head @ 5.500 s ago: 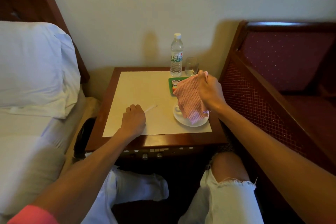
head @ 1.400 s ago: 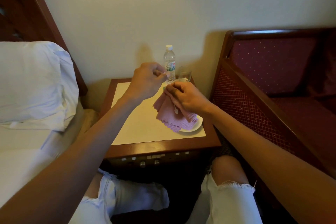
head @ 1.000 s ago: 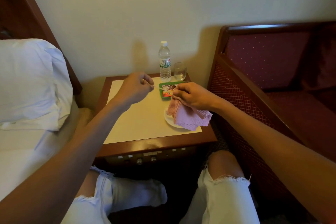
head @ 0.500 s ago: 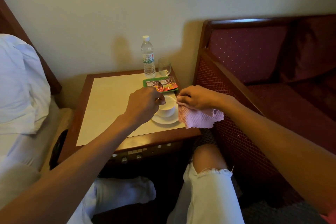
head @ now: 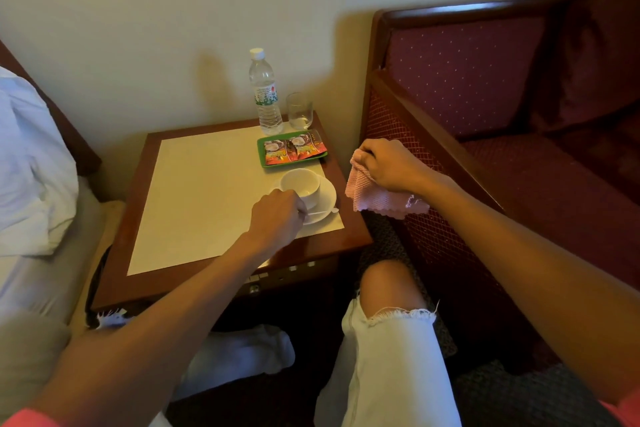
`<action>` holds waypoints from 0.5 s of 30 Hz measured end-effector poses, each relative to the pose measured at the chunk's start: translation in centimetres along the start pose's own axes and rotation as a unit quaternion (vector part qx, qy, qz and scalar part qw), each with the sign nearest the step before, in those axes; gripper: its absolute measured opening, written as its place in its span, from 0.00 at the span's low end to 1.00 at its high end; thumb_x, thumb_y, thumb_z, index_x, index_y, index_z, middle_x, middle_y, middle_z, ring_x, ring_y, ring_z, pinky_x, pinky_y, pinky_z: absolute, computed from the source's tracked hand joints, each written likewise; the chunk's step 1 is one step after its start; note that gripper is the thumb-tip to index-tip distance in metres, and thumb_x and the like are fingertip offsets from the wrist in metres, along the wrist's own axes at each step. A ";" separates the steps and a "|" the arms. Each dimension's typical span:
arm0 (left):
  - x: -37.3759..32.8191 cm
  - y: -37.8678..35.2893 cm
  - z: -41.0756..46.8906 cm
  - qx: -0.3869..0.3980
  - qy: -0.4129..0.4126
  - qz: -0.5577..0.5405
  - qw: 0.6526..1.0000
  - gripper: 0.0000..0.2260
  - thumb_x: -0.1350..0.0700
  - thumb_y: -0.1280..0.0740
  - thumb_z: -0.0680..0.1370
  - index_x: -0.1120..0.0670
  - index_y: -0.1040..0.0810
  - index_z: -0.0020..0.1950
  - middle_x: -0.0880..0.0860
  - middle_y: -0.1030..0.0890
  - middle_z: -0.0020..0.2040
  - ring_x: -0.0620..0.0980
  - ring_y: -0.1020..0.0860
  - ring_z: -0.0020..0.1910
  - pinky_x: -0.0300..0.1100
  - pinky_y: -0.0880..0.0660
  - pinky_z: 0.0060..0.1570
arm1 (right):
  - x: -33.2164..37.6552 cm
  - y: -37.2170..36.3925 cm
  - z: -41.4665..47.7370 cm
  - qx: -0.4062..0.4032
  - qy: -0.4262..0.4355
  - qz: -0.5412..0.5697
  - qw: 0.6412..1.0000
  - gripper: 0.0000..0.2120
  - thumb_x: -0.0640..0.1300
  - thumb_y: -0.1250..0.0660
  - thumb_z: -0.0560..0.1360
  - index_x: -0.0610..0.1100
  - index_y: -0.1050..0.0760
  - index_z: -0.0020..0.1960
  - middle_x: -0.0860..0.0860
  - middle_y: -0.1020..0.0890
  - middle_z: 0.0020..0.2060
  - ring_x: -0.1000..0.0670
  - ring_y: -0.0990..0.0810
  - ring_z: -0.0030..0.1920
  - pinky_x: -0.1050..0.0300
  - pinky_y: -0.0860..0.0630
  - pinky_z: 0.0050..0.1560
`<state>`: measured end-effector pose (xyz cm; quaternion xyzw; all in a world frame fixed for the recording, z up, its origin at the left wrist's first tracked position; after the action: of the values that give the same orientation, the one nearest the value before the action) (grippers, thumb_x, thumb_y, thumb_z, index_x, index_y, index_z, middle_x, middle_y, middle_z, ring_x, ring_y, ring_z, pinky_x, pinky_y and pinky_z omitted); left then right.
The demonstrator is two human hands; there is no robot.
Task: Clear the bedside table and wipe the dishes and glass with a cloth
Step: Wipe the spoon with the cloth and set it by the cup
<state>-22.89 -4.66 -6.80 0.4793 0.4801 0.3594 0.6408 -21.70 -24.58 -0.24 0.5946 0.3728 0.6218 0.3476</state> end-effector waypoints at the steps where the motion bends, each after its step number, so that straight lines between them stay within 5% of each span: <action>1: 0.2 -0.2 0.2 0.006 0.003 0.000 1.000 0.07 0.52 0.30 0.78 0.47 0.13 0.51 0.54 0.16 0.54 0.57 0.20 0.49 0.44 0.26 0.43 | 0.0 -0.1 0.0 -0.004 0.000 0.007 1.000 0.15 0.49 0.44 0.83 0.41 0.23 0.58 0.42 0.18 0.51 0.43 0.20 0.48 0.44 0.22 0.51; 5: 0.7 -0.7 0.8 0.029 0.008 -0.007 1.000 0.06 0.51 0.29 0.77 0.46 0.13 0.50 0.54 0.16 0.54 0.58 0.20 0.49 0.47 0.23 0.46 | 0.2 -0.6 0.1 -0.016 -0.001 0.038 0.999 0.15 0.50 0.43 0.82 0.43 0.23 0.58 0.44 0.18 0.51 0.44 0.20 0.48 0.44 0.22 0.52; 15: 1.3 -1.1 0.8 0.016 0.002 -0.031 0.999 0.05 0.51 0.29 0.77 0.46 0.13 0.49 0.52 0.18 0.57 0.53 0.22 0.50 0.41 0.34 0.41 | 1.3 0.8 0.0 -0.072 0.008 0.084 0.994 0.14 0.50 0.43 0.83 0.43 0.23 0.56 0.45 0.18 0.48 0.46 0.20 0.47 0.47 0.22 0.50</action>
<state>-21.80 -3.96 -8.15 0.4741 0.5017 0.3326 0.6426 -21.78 -23.82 1.08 0.5922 0.2790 0.6788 0.3326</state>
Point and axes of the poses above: each hand's wrist, its own z-axis towards the middle knuckle, its own y-axis out of the back of the hand, x = y × z, the point moved 7 cm from there along z, towards the middle knuckle
